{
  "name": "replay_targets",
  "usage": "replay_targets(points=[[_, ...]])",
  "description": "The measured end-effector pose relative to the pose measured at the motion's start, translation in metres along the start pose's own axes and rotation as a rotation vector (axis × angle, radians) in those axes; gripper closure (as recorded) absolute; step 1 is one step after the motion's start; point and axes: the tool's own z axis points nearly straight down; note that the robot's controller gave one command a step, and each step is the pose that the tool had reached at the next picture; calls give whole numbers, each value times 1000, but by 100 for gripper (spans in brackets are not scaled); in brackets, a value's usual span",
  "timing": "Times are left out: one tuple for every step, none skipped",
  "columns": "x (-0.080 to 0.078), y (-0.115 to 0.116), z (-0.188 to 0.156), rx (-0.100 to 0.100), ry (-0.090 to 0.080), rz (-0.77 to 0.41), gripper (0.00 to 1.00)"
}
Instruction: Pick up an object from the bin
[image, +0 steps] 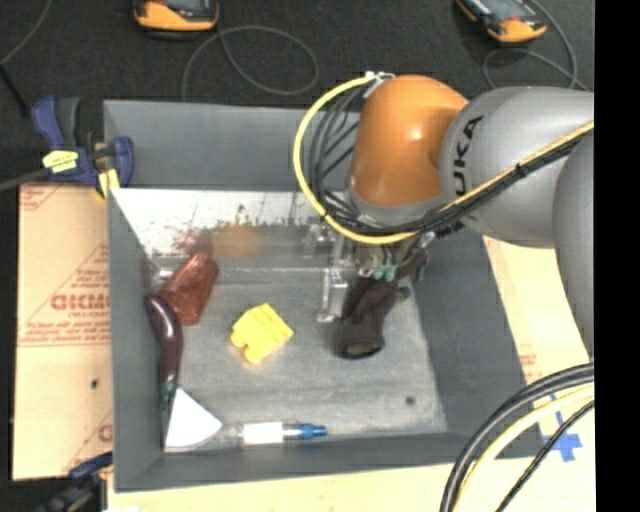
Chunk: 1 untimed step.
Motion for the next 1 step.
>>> replay_targets(points=[[5, -6, 0, -1, -2, -12, 0]])
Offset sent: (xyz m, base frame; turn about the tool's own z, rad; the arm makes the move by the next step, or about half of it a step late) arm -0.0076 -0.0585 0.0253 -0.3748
